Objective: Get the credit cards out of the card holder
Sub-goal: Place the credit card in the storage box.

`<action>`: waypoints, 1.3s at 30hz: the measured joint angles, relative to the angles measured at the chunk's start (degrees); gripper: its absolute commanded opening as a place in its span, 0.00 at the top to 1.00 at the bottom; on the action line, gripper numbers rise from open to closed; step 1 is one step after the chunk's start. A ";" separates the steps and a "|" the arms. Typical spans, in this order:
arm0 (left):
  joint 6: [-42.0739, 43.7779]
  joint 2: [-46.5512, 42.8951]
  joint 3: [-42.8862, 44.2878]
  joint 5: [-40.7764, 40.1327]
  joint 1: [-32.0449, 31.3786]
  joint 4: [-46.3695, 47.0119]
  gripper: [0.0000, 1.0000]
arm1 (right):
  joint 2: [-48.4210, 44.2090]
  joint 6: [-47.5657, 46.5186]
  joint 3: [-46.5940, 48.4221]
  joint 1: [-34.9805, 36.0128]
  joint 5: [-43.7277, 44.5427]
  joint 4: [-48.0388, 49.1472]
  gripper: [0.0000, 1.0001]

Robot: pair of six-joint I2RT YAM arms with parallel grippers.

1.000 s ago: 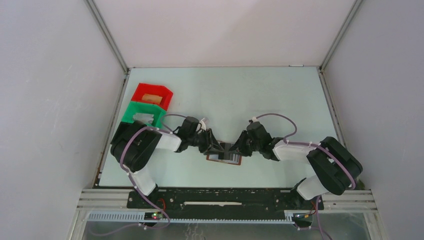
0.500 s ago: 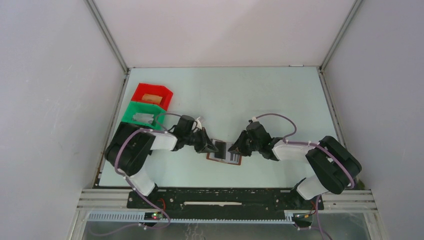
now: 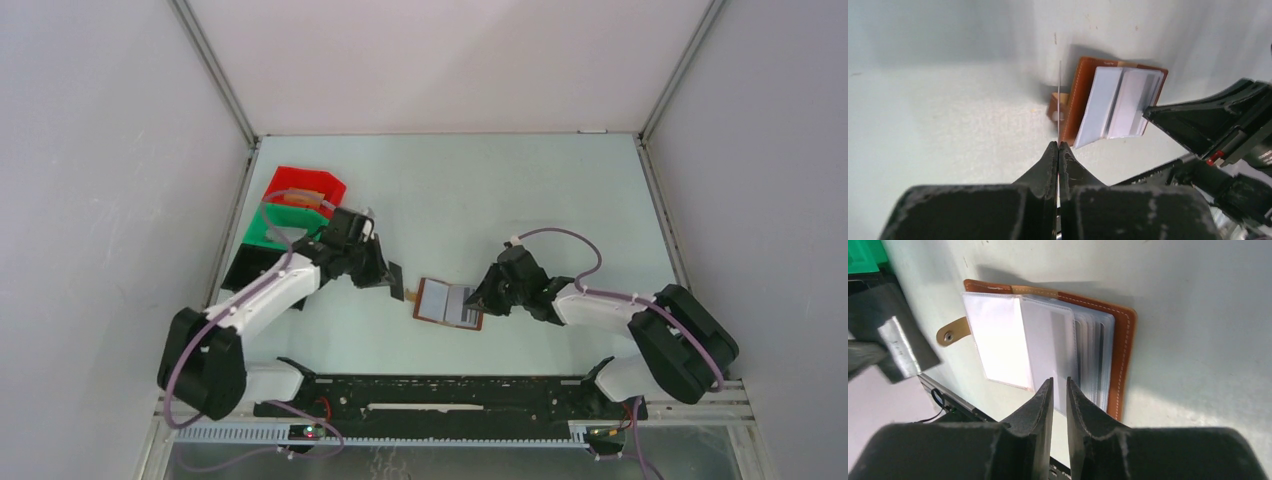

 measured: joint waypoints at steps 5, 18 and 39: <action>-0.57 -4.37 9.75 -14.56 0.13 -14.29 1.00 | -2.78 -0.96 -0.07 -0.07 1.64 -3.98 0.75; -15.41 13.77 37.44 -54.27 10.23 -50.34 1.00 | -3.43 -2.27 -0.11 -0.11 1.31 -5.92 0.75; -29.77 27.71 35.06 -56.35 25.57 -52.48 0.98 | -4.00 -2.43 -0.11 0.76 2.78 -9.94 0.66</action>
